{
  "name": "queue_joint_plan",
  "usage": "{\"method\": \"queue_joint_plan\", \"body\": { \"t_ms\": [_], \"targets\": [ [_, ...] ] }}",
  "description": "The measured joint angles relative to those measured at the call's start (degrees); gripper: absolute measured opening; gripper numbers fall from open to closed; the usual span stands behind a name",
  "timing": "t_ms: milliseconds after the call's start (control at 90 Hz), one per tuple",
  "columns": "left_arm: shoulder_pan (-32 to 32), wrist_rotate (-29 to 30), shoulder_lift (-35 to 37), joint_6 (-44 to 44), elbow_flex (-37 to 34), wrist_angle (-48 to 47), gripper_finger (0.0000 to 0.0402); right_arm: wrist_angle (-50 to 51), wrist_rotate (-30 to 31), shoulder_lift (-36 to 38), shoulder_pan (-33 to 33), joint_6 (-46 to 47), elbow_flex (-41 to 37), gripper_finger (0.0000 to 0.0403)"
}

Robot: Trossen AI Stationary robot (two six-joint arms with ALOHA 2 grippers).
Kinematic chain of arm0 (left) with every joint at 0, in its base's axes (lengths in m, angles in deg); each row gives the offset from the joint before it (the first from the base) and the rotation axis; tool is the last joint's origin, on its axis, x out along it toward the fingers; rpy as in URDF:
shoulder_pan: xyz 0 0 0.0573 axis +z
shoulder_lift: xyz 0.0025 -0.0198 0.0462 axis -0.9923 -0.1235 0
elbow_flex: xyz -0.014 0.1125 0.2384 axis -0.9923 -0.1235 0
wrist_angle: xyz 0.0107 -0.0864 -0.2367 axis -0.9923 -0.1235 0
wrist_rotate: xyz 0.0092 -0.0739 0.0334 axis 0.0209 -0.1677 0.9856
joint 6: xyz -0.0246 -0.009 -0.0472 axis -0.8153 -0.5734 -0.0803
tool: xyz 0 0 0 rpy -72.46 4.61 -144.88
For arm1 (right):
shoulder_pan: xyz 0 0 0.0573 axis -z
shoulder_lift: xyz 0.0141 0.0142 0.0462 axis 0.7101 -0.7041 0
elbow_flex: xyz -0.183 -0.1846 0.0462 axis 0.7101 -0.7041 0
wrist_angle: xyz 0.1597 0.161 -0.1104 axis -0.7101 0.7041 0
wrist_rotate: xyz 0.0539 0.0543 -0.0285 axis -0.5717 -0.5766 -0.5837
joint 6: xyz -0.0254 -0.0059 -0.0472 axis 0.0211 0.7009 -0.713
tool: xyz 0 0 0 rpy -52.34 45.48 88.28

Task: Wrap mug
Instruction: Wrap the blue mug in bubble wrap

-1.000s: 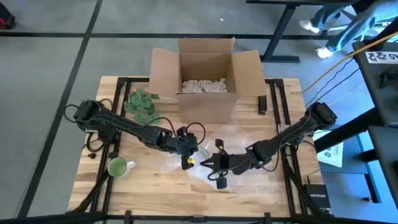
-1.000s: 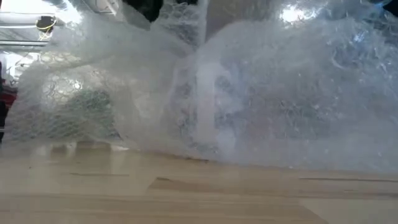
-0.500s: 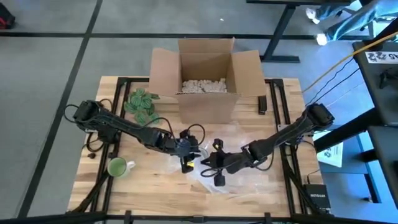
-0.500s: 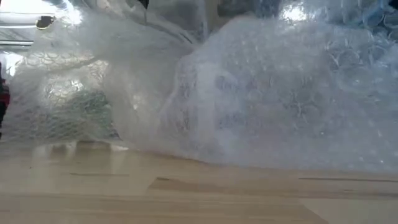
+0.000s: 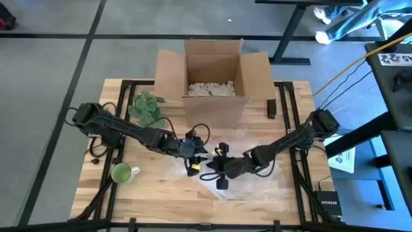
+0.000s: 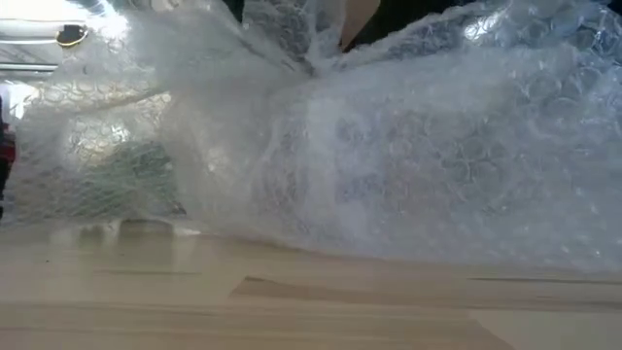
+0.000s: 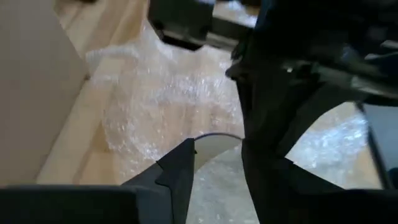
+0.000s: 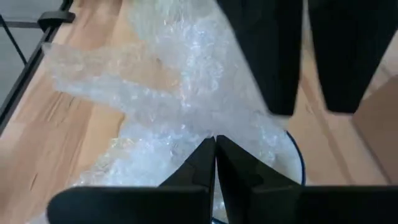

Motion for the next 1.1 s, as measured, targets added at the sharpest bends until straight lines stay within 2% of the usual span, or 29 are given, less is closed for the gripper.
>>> {"method": "queue_joint_plan", "body": {
  "t_ms": [311,522,644,744,878,1100],
  "targets": [
    [-1.36,0.04,5.4,-2.6,0.02,-5.44,0.0116,0.16,5.35,0.0,-0.09,-0.04,0.0,0.0],
    [-6.49,0.01,9.36,-6.96,0.03,-10.17,0.0115,0.26,7.48,0.93,-0.11,-1.17,0.0,0.0],
    [-10.05,-0.02,9.31,-10.08,0.1,-10.76,0.0115,0.06,7.47,1.7,-0.07,-1.37,0.0,0.0],
    [-11.97,0.13,8.18,-12.09,0.11,-11.53,0.0115,0.15,5.13,1.79,-0.07,-1.21,0.05,0.0],
    [-12.96,3.91,5.88,-15.16,0.09,-14.77,0.0115,1.8,0.14,1.79,0.47,1.05,1.9,0.0],
    [-13.51,6.1,2.56,-14.68,0.07,-16.11,0.0115,18.06,-4.38,0.96,2.11,2.65,13.25,0.0]
  ]
}}
